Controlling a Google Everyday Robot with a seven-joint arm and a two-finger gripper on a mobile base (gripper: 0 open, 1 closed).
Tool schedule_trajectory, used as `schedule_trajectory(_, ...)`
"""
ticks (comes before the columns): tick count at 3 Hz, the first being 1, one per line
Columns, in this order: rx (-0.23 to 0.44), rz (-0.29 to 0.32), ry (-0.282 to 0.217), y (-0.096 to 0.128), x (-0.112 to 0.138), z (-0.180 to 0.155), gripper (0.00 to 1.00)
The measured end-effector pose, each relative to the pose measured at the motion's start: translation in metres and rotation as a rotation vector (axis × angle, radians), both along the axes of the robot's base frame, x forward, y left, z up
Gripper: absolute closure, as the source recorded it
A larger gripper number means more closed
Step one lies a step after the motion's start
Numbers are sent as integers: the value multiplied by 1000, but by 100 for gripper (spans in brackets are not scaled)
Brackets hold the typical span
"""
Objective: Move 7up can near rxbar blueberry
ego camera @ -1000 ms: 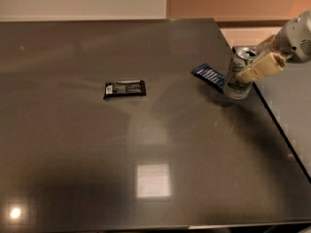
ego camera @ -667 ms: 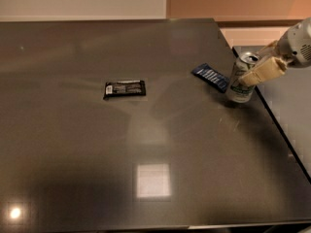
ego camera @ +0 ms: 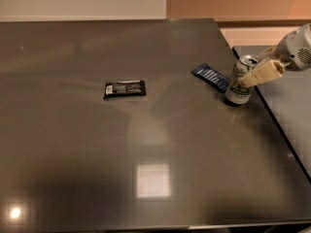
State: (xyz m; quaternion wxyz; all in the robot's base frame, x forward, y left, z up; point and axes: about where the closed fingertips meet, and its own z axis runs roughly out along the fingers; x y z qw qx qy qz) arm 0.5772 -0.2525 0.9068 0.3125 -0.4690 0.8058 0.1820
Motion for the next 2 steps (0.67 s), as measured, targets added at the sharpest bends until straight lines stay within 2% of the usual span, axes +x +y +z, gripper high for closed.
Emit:
schedule_trajectory(1,12,3,1,-1,6,-3,59)
schedule_trajectory(2,11,8,7,-2,8,-7,28)
